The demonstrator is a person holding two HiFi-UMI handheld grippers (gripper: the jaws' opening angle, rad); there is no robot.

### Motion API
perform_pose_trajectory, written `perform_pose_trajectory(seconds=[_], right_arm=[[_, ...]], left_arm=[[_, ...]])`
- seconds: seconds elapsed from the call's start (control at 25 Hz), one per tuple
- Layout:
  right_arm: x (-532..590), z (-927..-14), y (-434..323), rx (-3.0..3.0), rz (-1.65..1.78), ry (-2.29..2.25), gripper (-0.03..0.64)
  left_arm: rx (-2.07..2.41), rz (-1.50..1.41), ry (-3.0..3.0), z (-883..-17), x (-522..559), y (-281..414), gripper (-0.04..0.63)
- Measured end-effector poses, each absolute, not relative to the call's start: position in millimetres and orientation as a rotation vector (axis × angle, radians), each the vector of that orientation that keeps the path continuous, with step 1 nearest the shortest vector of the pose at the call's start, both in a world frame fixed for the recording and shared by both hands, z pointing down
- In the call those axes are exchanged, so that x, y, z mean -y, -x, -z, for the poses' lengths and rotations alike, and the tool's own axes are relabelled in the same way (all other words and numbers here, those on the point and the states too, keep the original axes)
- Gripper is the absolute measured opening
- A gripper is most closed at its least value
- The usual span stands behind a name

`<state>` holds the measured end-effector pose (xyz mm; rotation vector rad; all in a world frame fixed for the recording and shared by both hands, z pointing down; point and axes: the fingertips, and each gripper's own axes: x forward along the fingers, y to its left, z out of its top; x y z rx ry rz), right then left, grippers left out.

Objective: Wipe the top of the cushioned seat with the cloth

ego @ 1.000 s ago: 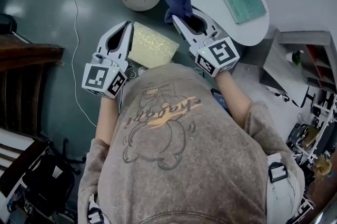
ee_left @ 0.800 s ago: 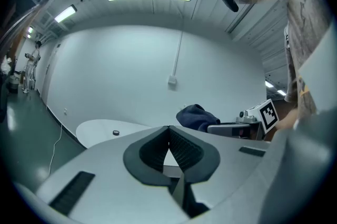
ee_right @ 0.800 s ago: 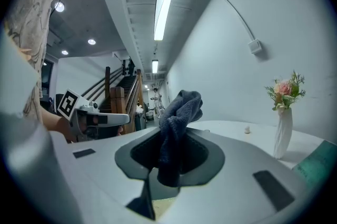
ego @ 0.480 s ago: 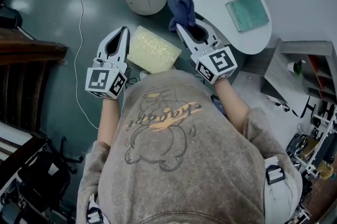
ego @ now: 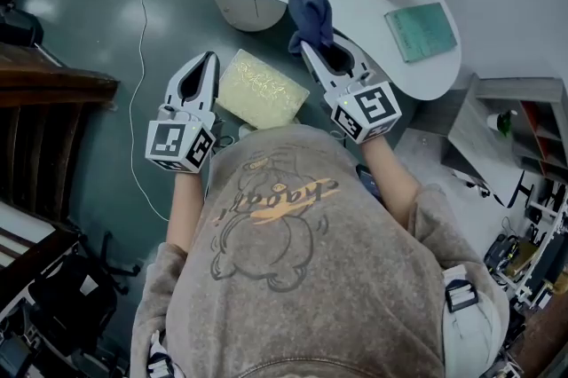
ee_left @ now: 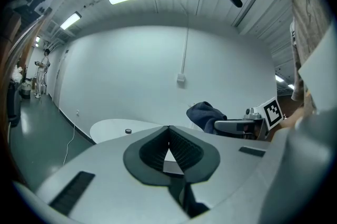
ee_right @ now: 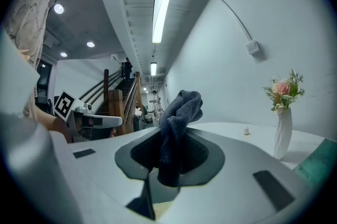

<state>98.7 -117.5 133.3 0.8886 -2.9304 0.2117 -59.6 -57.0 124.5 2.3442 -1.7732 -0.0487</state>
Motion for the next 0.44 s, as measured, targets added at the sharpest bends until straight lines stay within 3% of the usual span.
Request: perform_pose_trajectory(seconds=[0.44], right_arm=[[118.3,-140.3,-95.7,2.923,-0.228,-0.863,0.095]], left_arm=[[1.802,0.043,-2.295,-129.0,54.0,68.8,0.015]])
